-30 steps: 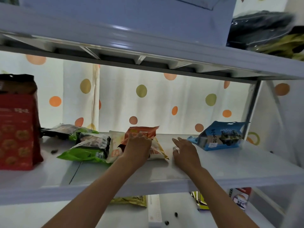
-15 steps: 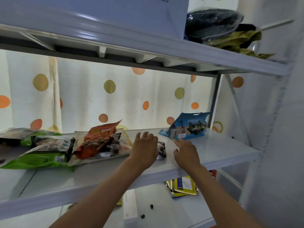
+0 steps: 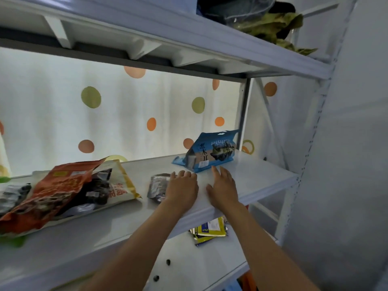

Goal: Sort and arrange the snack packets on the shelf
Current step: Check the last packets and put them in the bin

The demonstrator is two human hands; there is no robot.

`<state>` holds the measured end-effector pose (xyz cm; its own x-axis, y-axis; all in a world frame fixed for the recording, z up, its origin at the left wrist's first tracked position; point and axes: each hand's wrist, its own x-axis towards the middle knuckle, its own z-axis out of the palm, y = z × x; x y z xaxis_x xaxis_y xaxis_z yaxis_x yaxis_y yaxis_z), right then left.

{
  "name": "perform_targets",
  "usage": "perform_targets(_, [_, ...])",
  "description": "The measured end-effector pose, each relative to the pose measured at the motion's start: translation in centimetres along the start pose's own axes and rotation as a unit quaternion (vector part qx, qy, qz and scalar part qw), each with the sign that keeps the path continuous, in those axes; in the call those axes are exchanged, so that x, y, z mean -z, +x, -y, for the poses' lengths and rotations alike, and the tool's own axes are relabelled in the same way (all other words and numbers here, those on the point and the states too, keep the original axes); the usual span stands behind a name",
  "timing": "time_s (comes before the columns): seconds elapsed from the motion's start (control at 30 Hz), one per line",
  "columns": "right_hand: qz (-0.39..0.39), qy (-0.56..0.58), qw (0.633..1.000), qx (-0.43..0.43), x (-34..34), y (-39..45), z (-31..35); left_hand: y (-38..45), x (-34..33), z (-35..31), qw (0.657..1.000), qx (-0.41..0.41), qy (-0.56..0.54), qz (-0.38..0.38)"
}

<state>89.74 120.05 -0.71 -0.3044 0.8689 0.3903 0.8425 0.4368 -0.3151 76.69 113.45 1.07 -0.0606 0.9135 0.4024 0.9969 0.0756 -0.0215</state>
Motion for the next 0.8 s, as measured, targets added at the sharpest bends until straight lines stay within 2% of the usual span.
perform_targets(0.1, [-0.011, 0.031, 0.999, -0.01, -0.4, 1.5, -0.7, 0.8, -0.9, 0.5, 0.999, -0.001, -0.027, -0.042])
perform_targets(0.2, [-0.086, 0.07, 0.994, 0.002, 0.4, 3.4, -1.6, 1.1, -1.2, 0.7, 0.996, -0.006, -0.059, -0.073])
perform_targets(0.27, [-0.12, 0.135, 0.983, -0.029, 1.9, 5.5, -1.9, 1.3, -1.5, 0.8, 0.994, -0.006, -0.073, -0.086])
perform_targets(0.3, [-0.123, 0.211, 0.967, -0.068, 3.1, 6.7, -1.7, 1.4, -1.5, 0.8, 0.993, -0.004, -0.08, -0.088])
perform_targets(0.33, [-0.118, 0.308, 0.937, -0.115, 4.3, 7.9, -1.1, 1.4, -1.6, 0.9, 0.992, -0.001, -0.087, -0.087])
perform_targets(0.4, [-0.092, 0.491, 0.841, -0.206, 6.4, 10.4, 0.0, 1.5, -1.7, 1.0, 0.992, 0.001, -0.098, -0.082])
perform_targets(0.47, [-0.049, 0.592, 0.761, -0.263, 7.9, 12.5, 0.5, 1.5, -1.8, 1.2, 0.991, 0.002, -0.107, -0.075])
perform_targets(0.53, [-0.021, 0.643, 0.707, -0.296, 8.4, 14.3, 0.3, 1.4, -1.9, 1.2, 0.991, 0.002, -0.114, -0.067])
perform_targets(0.67, [0.014, 0.664, 0.661, -0.349, 7.6, 16.9, -1.0, 1.5, -1.9, 1.3, 0.991, 0.008, -0.123, -0.058])
perform_targets(0.8, [0.038, 0.695, 0.63, -0.344, 6.6, 18.1, -1.4, 1.6, -1.9, 1.4, 0.99, 0.01, -0.13, -0.059])
